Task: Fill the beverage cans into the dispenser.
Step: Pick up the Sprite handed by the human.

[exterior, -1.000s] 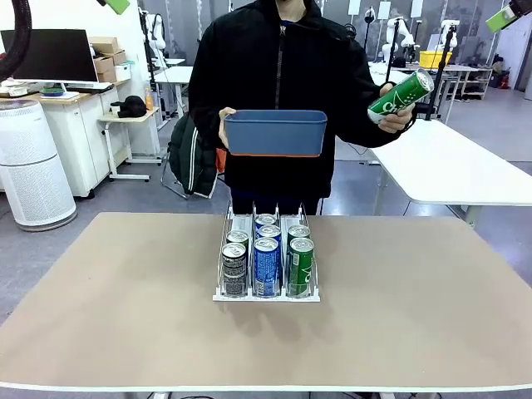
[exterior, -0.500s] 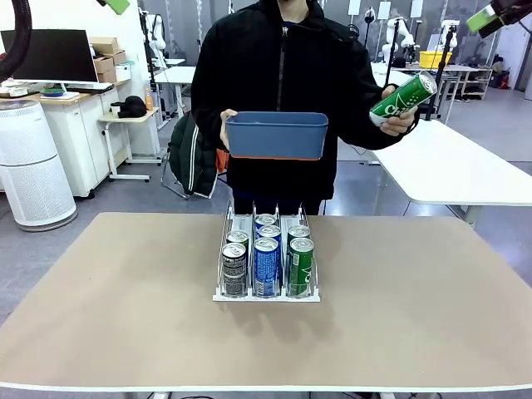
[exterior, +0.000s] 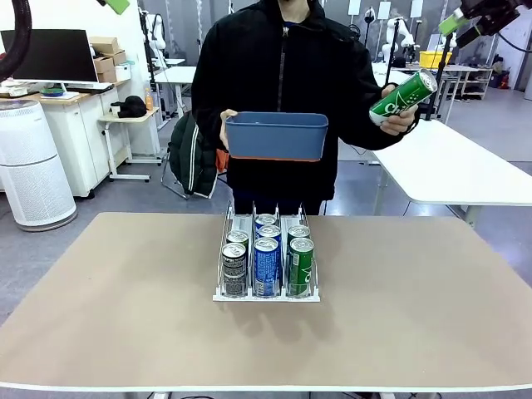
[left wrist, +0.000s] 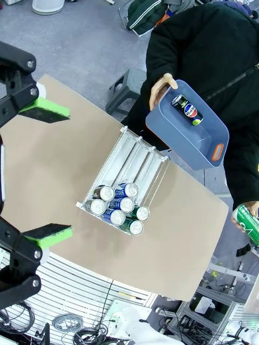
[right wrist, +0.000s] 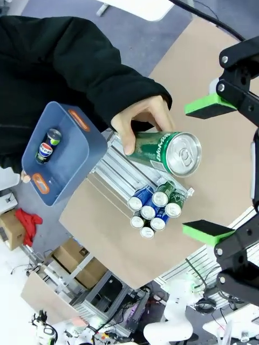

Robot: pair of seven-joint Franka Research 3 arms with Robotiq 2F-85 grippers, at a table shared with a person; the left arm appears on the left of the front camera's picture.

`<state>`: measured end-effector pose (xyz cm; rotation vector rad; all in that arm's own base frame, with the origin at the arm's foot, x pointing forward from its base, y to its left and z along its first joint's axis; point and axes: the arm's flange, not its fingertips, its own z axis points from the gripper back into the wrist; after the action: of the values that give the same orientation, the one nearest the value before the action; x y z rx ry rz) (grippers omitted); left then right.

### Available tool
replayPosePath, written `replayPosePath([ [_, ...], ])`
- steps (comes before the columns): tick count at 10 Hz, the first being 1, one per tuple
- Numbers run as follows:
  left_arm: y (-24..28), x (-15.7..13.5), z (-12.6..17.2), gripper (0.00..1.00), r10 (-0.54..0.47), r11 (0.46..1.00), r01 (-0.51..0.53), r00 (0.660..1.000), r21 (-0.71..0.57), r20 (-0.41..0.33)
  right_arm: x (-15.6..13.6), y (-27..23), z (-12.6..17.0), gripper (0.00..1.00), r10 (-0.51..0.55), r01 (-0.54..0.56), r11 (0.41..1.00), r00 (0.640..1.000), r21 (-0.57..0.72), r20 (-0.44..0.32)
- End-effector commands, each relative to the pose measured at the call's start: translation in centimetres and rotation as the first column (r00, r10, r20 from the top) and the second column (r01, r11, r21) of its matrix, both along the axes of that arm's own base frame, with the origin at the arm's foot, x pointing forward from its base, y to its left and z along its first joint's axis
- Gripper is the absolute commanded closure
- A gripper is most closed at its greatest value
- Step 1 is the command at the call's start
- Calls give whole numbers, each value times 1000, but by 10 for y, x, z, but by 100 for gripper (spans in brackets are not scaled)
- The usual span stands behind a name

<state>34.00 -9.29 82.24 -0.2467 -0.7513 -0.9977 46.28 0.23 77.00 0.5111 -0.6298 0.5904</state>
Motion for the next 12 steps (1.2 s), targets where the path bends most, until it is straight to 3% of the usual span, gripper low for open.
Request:
replayPosePath([
  [1, 1, 0, 0, 0, 3, 1000, -3, 1000, -3, 4, 1, 6, -12, 0, -79, 79, 996, 997, -49, -3],
  [9, 1, 0, 0, 0, 3, 1000, -3, 1000, -3, 4, 21, 18, -47, 0, -41, 36, 997, 996, -66, -76],
  [12, 1, 0, 0, 0, 3, 1000, -3, 1000, -3, 4, 32, 26, -58, 0, -43, 39, 997, 997, -65, -58],
])
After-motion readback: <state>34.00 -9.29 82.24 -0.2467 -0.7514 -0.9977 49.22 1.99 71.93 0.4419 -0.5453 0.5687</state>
